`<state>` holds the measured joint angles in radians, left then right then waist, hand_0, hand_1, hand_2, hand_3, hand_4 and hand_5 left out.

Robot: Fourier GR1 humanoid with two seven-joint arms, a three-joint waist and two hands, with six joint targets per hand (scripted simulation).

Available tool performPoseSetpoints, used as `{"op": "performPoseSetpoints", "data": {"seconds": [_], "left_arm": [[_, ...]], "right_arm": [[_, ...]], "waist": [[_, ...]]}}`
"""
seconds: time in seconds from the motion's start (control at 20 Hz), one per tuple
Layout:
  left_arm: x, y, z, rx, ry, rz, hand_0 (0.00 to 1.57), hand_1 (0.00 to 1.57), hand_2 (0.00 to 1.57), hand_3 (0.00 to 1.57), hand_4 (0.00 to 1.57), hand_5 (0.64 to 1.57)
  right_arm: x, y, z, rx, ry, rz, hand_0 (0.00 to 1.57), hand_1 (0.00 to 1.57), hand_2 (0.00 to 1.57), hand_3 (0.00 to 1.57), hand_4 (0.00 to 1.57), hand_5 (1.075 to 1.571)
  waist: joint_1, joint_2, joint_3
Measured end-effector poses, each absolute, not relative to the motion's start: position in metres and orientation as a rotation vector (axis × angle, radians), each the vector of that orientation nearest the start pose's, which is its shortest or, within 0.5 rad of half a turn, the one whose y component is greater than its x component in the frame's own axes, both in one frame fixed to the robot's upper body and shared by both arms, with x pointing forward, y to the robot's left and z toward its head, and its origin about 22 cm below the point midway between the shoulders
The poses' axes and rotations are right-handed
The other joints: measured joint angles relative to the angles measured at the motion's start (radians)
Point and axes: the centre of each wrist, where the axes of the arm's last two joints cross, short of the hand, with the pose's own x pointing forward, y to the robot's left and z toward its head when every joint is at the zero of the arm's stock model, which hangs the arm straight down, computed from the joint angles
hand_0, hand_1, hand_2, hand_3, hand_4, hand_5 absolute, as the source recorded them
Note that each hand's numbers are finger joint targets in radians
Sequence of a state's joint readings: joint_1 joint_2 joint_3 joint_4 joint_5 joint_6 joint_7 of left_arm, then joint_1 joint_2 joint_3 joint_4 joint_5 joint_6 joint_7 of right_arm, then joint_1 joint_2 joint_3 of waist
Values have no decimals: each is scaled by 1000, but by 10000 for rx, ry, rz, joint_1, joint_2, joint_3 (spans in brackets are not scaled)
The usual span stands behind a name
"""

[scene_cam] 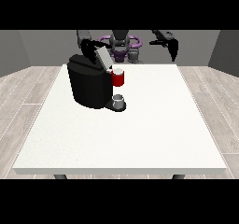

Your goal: Insert the coffee pod into the coffee machine and close the lid

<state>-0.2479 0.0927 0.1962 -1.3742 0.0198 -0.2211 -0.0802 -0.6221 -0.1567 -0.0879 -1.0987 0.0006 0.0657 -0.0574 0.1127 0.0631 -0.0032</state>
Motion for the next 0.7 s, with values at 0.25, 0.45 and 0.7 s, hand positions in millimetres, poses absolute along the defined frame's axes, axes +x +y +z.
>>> {"op": "performPoseSetpoints", "data": {"seconds": [0.25,0.45,0.7], "left_arm": [[303,273,21,-513,-16838,-1286,0,0,0,0,0,1571],[304,272,22,-529,-16917,-1218,0,0,0,0,158,1571],[305,271,19,-395,-16797,-1148,0,0,0,0,121,1571]], "right_arm": [[388,-207,80,196,-17508,2767,0,0,0,0,0,1571],[395,-204,86,210,-17476,2968,0,0,0,0,77,1571],[400,-190,89,176,-17363,3370,0,0,0,0,140,1571]], "waist": [[-22,44,10],[88,147,21],[122,126,27]]}}
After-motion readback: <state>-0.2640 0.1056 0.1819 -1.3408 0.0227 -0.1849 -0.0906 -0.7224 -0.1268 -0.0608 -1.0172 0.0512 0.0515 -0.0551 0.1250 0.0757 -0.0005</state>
